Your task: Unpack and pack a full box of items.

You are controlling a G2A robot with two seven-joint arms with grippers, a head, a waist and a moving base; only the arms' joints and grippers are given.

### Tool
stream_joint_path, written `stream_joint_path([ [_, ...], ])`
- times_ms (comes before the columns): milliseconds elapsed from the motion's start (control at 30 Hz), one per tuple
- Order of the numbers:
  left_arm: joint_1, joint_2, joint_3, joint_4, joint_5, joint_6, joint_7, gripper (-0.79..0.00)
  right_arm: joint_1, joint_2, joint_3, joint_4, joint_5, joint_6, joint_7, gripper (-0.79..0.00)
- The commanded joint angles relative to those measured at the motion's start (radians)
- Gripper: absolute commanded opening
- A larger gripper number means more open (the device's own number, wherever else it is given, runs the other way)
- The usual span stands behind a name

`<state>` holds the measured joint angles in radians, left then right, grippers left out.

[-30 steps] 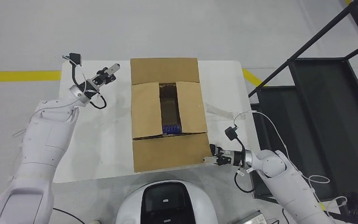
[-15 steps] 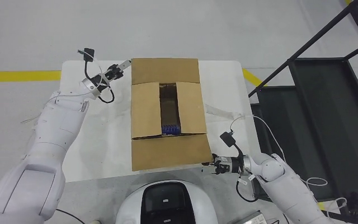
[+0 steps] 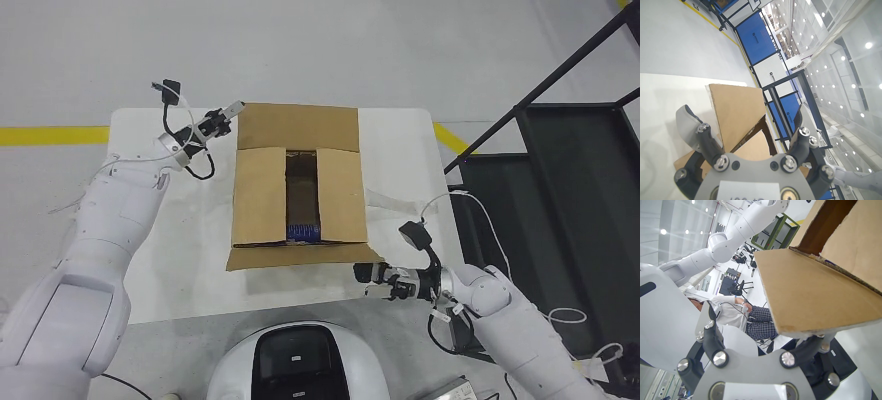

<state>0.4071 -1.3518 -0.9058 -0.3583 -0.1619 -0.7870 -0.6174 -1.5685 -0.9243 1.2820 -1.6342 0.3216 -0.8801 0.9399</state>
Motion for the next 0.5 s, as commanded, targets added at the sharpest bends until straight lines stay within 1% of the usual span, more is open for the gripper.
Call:
stream_joint_path([
  [0, -0.004, -0.007, -0.006, 0.005, -0.034, -0.005, -0.036, 0.000, 0.003, 0.002, -0.001, -0.002, 0.010, -0.005, -0.005, 0.000],
  [300, -0.021, -0.023, -0.036, 0.030, -0.159, -0.020, -0.193, 0.000, 0.025, 0.007, -0.002, 0.013, 0.052, -0.030, -0.030, 0.000],
  [400, -0.026, -0.022, -0.051, 0.037, -0.200, -0.023, -0.253, 0.000, 0.040, 0.006, -0.003, 0.020, 0.065, -0.034, -0.041, 0.000],
  [467, -0.030, -0.019, -0.054, 0.048, -0.192, -0.036, -0.258, 0.000, 0.052, 0.004, 0.000, 0.028, 0.064, -0.038, -0.066, 0.000],
])
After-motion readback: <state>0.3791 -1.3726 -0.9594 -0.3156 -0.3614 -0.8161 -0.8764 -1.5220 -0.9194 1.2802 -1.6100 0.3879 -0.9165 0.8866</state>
